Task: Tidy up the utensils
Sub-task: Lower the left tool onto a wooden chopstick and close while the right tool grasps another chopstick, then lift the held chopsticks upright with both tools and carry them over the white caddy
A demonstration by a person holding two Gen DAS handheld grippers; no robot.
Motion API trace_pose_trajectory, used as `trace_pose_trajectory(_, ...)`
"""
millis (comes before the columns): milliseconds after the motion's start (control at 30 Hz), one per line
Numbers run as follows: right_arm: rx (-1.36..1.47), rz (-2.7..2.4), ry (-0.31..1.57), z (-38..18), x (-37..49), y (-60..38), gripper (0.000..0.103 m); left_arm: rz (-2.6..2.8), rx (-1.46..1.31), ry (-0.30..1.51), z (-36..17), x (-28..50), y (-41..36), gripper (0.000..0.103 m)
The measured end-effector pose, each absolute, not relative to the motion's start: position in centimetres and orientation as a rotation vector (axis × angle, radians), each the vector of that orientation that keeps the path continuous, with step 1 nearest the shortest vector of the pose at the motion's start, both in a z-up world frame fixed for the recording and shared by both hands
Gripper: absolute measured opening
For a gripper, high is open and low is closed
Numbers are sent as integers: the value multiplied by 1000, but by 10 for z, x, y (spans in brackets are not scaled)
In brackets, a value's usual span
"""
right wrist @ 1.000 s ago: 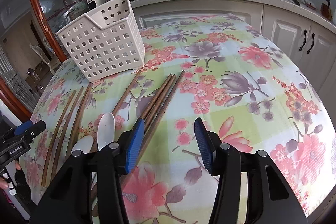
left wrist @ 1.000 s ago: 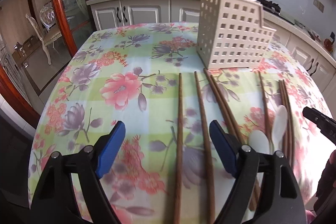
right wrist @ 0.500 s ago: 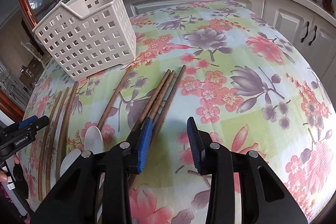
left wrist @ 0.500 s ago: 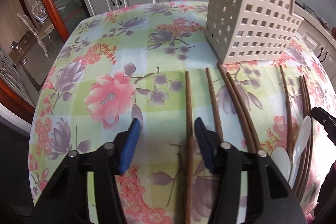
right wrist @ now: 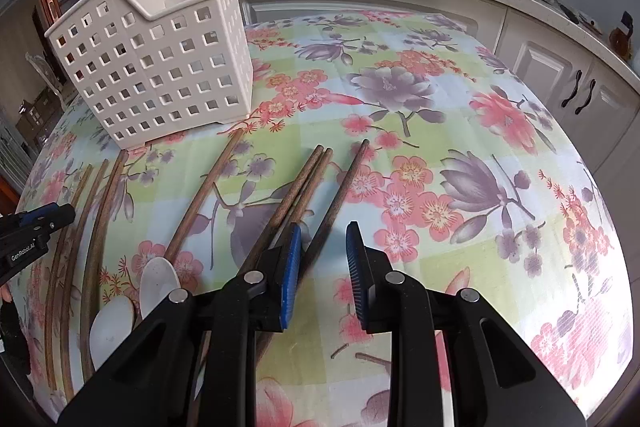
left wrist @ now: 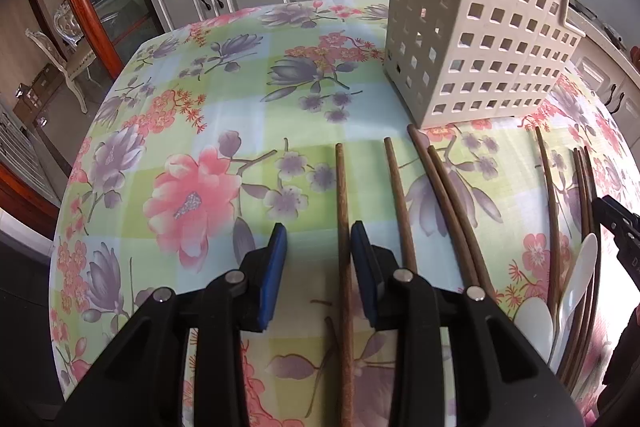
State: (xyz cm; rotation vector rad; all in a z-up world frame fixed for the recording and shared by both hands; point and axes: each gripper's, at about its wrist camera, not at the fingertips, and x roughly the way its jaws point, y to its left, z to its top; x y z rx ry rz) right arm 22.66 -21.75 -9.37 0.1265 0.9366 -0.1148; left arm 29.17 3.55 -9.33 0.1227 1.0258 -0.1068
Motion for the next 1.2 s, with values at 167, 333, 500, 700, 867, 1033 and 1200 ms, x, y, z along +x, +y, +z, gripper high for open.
trace_pose_trajectory(167,129,-47,938,-93,228,-227,13,-125,128,1017,-94,289,33,12)
trace_pose_trajectory(333,137,42,965,-91,228,-237,9,-116,93,1009,-94,282,38,6)
trace_pose_trajectory(500,128,67,997,-90,230,-237,9,-118,33,1016,-94,276,50,6)
trace_pose_trajectory(700,62,51,1000,-90,235,-228,10,-114,27,1036,-94,284,49,7)
trace_pose_trajectory(867,-5,43,1001,-90,242,-224,10,-113,41,1037,-94,291,44,9)
trace_pose_trajectory(1033,-15,47,980,-90,240,-224,7,-109,74,1026,-95,287,39,6)
trace_pose_trajectory(1200,44,49,909,-74,228,-236,7,-125,50,974,-80,275,41,6)
